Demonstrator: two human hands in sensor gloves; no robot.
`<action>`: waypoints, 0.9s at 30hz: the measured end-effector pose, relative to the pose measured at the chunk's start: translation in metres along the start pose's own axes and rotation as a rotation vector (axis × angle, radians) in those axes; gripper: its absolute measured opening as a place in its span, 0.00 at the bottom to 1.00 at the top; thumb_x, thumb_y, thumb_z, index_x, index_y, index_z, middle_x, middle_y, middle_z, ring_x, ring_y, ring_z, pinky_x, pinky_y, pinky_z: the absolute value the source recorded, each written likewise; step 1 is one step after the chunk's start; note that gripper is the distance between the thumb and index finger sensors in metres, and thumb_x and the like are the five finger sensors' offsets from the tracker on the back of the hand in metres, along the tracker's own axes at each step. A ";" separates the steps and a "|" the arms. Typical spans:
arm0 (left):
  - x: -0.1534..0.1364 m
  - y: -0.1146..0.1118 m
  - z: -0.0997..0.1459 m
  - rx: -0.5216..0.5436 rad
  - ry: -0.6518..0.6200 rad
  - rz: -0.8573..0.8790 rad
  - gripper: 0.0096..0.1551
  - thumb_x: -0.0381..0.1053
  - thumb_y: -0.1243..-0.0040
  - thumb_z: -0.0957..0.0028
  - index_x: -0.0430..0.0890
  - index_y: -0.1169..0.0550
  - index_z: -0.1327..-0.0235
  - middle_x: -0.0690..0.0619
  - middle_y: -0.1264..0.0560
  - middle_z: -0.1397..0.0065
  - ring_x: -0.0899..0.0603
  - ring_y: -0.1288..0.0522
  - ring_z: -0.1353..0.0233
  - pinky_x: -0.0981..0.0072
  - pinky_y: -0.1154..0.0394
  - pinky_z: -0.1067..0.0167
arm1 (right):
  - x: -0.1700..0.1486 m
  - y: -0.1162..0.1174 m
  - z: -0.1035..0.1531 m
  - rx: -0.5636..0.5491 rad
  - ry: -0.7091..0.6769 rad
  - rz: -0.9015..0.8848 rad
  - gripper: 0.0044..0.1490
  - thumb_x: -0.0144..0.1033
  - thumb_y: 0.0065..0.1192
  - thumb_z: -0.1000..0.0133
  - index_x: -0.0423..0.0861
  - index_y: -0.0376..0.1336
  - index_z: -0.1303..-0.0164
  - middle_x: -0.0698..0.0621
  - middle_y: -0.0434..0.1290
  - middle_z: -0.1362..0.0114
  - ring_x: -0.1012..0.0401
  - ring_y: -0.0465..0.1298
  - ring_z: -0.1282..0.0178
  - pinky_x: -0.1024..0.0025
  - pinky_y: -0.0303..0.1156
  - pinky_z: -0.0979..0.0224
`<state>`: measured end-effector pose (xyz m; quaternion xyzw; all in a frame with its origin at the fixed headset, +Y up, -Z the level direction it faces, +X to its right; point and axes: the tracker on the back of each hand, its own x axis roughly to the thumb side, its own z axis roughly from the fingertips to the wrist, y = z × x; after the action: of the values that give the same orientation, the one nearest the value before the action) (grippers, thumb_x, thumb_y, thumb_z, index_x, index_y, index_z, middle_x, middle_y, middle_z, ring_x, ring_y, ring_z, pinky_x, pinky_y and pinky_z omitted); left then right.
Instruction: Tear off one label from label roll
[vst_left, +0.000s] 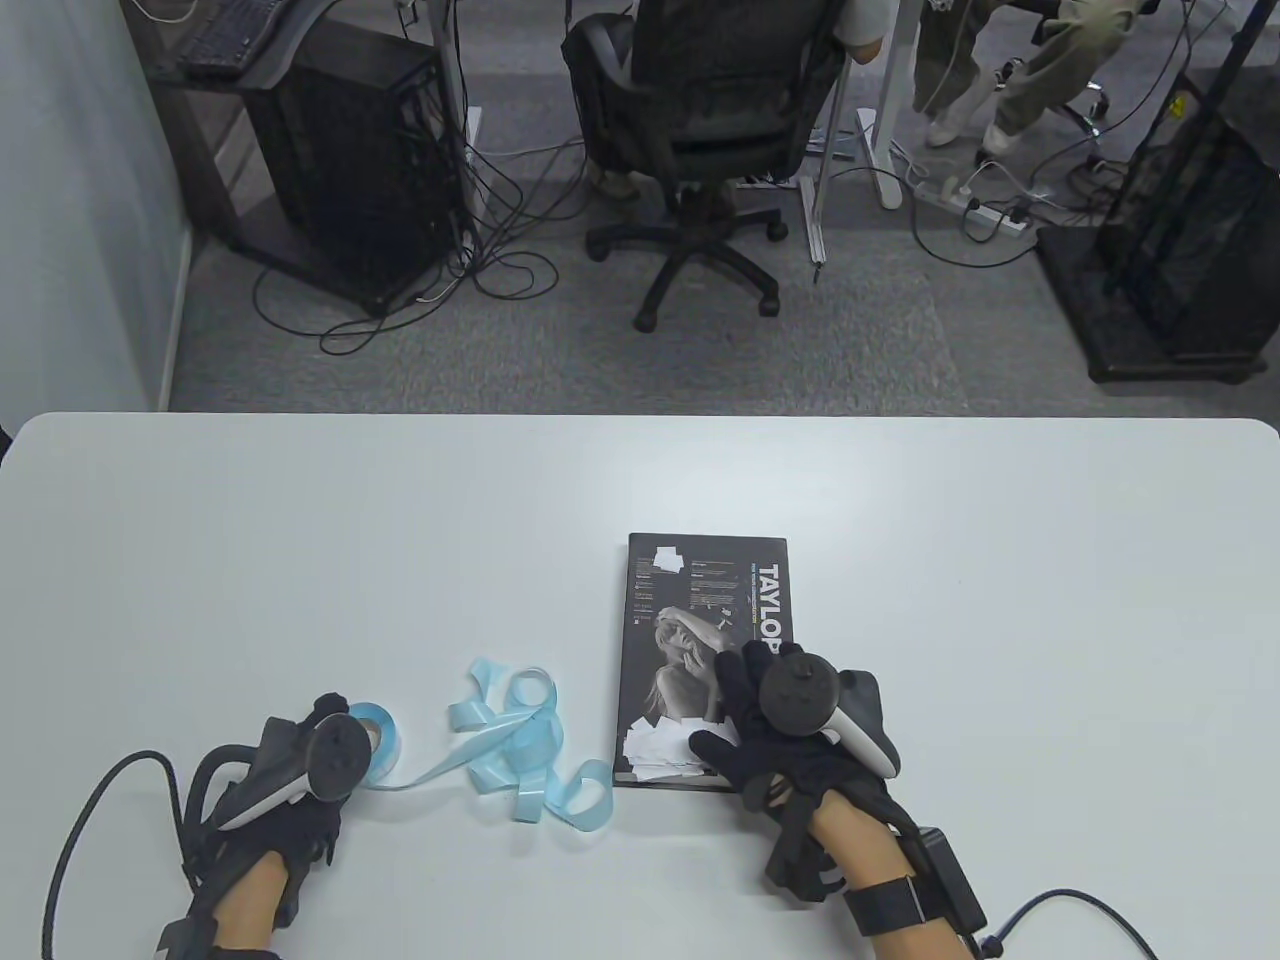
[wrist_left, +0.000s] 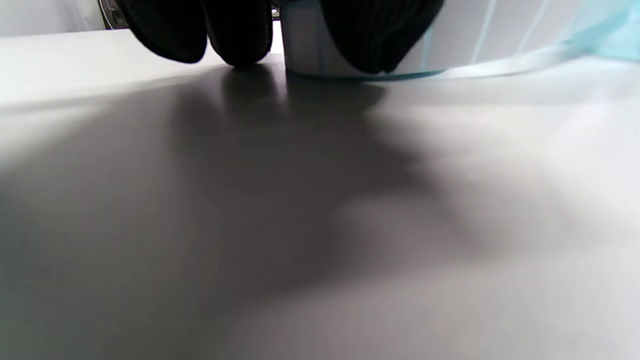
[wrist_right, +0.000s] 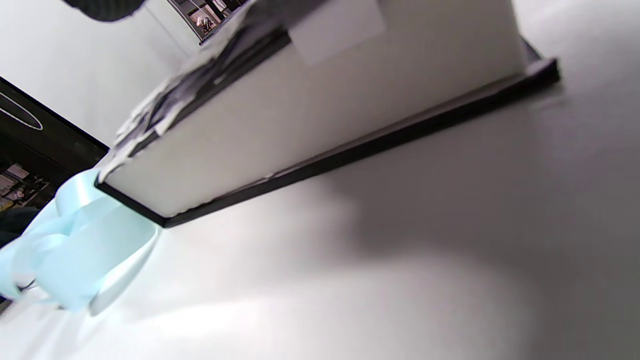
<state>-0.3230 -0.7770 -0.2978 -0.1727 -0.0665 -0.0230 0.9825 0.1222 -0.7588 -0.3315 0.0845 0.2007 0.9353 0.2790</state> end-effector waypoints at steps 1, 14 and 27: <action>0.002 0.002 0.000 0.001 -0.012 -0.004 0.32 0.47 0.41 0.54 0.46 0.34 0.35 0.42 0.53 0.19 0.37 0.35 0.22 0.43 0.33 0.32 | 0.000 -0.001 0.000 -0.004 -0.002 -0.006 0.54 0.68 0.50 0.54 0.63 0.30 0.27 0.53 0.24 0.20 0.50 0.18 0.21 0.36 0.13 0.33; 0.082 0.041 0.006 0.064 -0.322 0.274 0.32 0.49 0.41 0.55 0.44 0.32 0.36 0.42 0.49 0.19 0.38 0.29 0.26 0.46 0.30 0.35 | 0.049 -0.008 0.030 -0.283 -0.345 -0.001 0.45 0.51 0.69 0.53 0.54 0.53 0.27 0.48 0.52 0.19 0.46 0.45 0.14 0.32 0.20 0.28; 0.158 0.057 0.011 0.140 -0.558 0.445 0.33 0.49 0.40 0.55 0.43 0.31 0.36 0.41 0.48 0.19 0.36 0.28 0.27 0.45 0.29 0.35 | 0.089 0.015 0.059 -0.514 -0.540 0.072 0.35 0.49 0.76 0.58 0.47 0.71 0.43 0.43 0.78 0.37 0.47 0.82 0.39 0.45 0.70 0.33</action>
<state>-0.1636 -0.7230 -0.2850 -0.1148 -0.2945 0.2442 0.9168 0.0566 -0.7012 -0.2673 0.2622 -0.1244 0.9084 0.3009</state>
